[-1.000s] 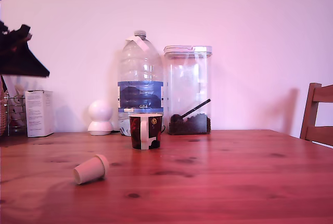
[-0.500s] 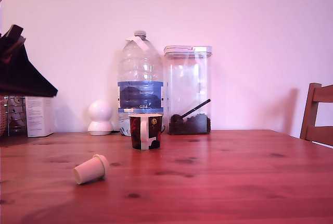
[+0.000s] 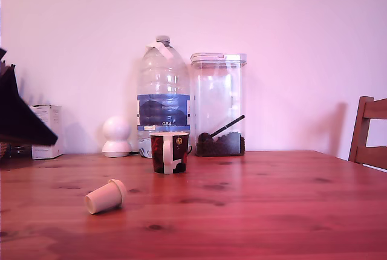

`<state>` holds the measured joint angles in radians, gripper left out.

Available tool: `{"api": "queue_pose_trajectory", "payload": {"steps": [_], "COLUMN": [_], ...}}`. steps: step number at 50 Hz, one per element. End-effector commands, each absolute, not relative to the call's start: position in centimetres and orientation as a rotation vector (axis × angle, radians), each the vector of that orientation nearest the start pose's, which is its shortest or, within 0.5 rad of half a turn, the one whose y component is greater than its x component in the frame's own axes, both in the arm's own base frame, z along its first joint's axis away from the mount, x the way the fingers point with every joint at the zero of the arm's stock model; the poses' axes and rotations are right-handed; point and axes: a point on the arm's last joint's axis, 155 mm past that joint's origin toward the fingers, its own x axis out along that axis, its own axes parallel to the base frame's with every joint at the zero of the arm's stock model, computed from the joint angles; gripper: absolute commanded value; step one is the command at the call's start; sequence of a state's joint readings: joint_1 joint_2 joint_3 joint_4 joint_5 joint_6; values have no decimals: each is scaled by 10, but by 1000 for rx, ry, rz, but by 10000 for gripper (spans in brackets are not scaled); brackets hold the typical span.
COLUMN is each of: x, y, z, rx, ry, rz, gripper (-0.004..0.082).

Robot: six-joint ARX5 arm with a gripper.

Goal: Pick up the coffee capsules from the table one by one and drop them inside the nearest coffee cup

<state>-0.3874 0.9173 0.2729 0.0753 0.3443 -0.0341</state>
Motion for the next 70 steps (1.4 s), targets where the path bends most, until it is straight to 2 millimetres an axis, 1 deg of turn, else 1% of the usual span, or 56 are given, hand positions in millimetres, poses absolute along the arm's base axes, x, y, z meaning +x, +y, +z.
{"api": "queue_pose_trajectory", "payload": {"steps": [1,6,18,21,24,27,28,31,33,34,43,54,60,70], "x": [242,236,233,234,234,235,235,235,235,235,237,239,239,246], "y": [-170,-171,-170,-170,-170,-170,-170,-170,-169,-169,-167,-167,-164,-157], "z": [75,67,64,64,64,66,66,64,64,64,64,61,57,62], "rx": [4,13,16,16,16,16,17,18,18,20,54,84,96,94], "ry": [610,649,664,664,662,655,655,660,660,659,640,551,504,430], "rz": [-715,-717,-717,-717,-717,-714,-713,-710,-710,-710,-706,-714,-703,-653], "gripper": [19,19,26,47,128,285,356,534,602,618,625,624,624,624]}}
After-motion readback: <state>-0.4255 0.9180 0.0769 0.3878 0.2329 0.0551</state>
